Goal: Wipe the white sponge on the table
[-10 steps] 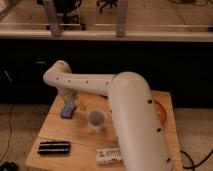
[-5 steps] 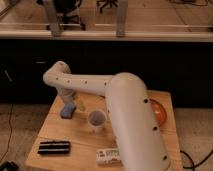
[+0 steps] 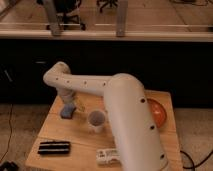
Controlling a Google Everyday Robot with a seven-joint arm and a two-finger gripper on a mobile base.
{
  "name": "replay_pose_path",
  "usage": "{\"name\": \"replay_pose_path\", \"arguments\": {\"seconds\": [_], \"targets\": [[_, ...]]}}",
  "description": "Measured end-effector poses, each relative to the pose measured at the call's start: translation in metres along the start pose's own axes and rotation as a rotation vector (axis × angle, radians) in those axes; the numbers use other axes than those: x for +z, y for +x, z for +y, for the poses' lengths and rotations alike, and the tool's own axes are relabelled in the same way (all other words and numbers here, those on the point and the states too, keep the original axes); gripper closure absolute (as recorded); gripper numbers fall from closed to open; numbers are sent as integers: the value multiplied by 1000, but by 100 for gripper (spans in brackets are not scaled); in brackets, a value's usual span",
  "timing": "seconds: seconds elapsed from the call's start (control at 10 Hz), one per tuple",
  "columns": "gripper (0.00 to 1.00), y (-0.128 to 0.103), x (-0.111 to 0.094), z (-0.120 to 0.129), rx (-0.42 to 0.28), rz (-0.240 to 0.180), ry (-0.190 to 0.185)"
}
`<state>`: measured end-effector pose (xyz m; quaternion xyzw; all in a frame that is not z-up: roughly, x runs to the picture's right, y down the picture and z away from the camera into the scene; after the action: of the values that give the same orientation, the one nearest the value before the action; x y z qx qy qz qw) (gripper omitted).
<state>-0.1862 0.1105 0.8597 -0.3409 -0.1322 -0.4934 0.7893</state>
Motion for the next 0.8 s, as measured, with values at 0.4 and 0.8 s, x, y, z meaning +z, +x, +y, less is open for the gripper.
{"name": "replay_pose_path", "arguments": {"seconds": [0.4, 0.8], "targets": [[20, 0, 7, -2, -5, -11, -4], [20, -3, 21, -5, -14, -24, -9]]}}
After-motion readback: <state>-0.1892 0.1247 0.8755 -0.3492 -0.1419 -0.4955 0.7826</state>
